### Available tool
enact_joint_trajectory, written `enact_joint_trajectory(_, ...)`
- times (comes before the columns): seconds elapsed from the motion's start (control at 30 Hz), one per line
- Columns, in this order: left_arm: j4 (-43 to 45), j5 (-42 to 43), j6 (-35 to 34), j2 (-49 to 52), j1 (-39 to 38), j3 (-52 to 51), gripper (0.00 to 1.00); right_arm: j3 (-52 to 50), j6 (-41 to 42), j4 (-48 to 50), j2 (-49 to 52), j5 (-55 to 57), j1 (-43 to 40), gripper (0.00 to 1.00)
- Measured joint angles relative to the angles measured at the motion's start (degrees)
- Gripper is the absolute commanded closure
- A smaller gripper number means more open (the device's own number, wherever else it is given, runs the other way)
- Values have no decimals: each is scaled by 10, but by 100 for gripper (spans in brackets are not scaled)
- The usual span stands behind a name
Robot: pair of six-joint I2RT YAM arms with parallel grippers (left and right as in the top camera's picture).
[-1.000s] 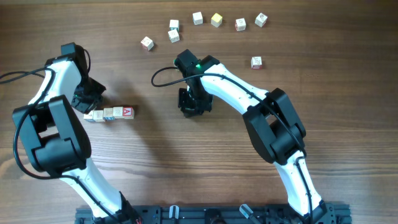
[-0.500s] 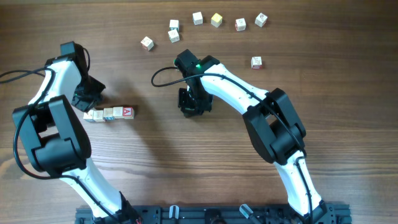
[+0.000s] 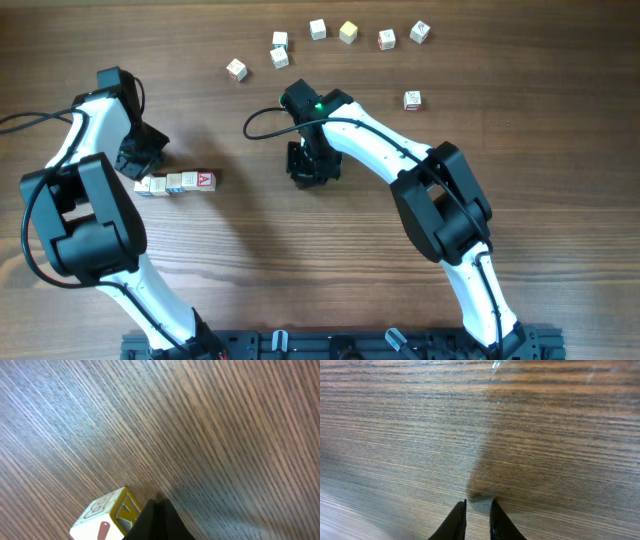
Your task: Form a horizontal line
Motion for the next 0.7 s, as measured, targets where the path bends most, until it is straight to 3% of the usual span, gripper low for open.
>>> enact_joint_trajectory(0.7,-18,-10,0,0,0,0,96,0,-2,0,0,0,0,82)
